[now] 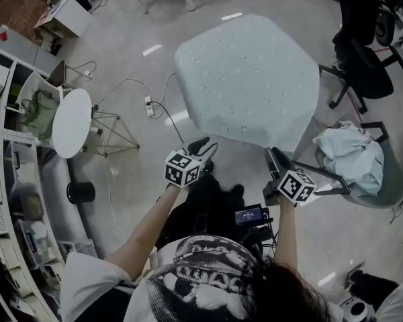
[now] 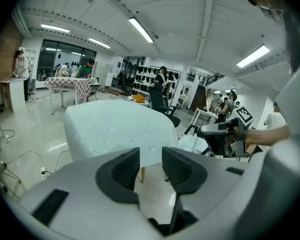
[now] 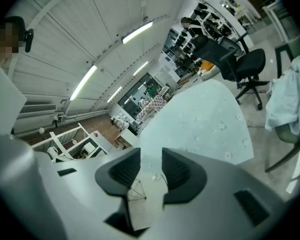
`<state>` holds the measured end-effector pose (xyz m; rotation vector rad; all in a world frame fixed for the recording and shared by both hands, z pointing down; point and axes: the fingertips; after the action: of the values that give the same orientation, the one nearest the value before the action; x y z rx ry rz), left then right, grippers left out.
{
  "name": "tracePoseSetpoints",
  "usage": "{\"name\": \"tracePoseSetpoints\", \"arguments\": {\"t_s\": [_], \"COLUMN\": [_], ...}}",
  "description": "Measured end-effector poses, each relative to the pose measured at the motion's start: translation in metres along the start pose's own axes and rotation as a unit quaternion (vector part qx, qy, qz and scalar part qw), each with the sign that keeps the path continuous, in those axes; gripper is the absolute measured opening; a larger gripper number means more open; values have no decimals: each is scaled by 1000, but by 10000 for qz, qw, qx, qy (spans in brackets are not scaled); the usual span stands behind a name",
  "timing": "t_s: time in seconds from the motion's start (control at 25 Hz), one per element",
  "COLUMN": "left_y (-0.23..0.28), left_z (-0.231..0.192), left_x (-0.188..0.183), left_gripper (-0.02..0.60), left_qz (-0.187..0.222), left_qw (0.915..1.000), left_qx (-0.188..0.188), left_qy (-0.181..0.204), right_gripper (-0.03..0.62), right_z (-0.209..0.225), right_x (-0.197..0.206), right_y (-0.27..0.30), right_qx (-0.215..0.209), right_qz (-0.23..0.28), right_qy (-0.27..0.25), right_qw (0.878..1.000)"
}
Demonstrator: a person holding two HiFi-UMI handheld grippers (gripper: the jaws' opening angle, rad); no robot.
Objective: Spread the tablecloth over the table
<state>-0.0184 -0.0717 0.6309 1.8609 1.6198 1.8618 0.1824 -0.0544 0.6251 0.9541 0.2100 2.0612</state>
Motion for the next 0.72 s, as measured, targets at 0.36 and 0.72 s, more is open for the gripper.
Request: {"name": "tracePoseSetpoints", "arguments": {"t_s": [0.36, 0.72], "left_y": [-30, -56], "left_z": [16, 14], "left_x": [-34, -73], "left_gripper": [144, 144], "left_qz": [88, 431], "left_qw": [9974, 9890], "left_qx": [-45, 329], "left_qy": [721, 1378], "right_gripper": [123, 123], "right_z": [-40, -81], "right_x": [-5, -4], "right_y": [-2, 14], "right_qx": [-85, 48], "right_qz": [151, 429], "right_qy": [-386, -444], "right_qw": [9991, 9981]}}
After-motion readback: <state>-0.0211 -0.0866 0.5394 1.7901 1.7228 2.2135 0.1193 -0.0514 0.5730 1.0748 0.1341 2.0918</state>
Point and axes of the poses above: the fingertips, and each gripper's own axes: y forward along the fingers, z to its right, x out of its underside, and after that the axes turned 11 degrees about -z, right-handed
